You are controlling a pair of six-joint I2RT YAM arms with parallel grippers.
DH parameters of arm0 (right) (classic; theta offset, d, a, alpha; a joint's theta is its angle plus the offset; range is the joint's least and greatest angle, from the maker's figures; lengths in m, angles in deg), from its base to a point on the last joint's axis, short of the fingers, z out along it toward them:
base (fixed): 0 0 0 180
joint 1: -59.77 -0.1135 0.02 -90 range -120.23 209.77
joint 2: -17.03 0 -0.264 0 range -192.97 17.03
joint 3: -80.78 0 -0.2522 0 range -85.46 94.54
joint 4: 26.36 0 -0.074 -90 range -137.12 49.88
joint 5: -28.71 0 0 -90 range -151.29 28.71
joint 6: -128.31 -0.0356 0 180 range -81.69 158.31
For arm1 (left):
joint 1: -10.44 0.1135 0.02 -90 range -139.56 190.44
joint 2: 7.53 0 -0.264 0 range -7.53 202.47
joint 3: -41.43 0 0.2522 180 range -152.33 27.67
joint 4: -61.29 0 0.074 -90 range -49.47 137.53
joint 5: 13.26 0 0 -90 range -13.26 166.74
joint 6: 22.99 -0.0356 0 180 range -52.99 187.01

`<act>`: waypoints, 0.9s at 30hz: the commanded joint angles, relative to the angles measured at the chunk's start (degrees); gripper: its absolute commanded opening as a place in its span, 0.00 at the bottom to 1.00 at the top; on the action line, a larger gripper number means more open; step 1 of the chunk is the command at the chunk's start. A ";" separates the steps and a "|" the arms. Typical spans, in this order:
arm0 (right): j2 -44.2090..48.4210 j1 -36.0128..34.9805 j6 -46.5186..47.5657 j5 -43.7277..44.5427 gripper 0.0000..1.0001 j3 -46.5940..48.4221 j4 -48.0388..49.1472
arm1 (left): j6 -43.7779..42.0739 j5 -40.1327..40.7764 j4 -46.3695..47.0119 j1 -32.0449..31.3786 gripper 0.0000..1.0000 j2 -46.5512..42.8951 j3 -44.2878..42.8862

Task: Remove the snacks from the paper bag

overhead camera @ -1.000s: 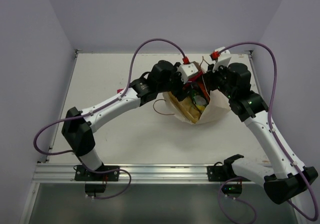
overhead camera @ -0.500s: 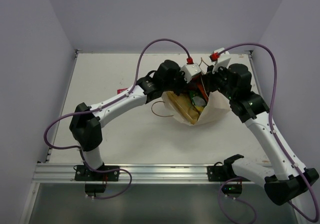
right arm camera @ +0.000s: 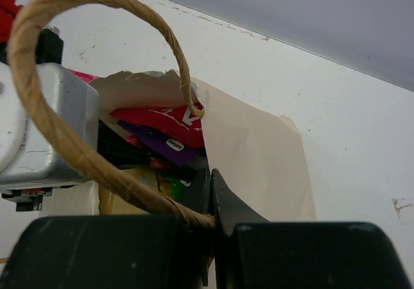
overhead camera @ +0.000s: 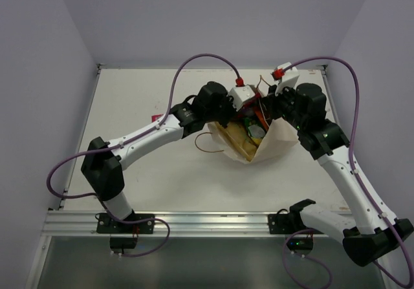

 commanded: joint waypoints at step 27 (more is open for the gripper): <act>2.29 -0.11 0.00 3.73 0.00 -1.03 1.97 | 29.19 30.82 -5.91 18.28 0.00 -31.26 15.54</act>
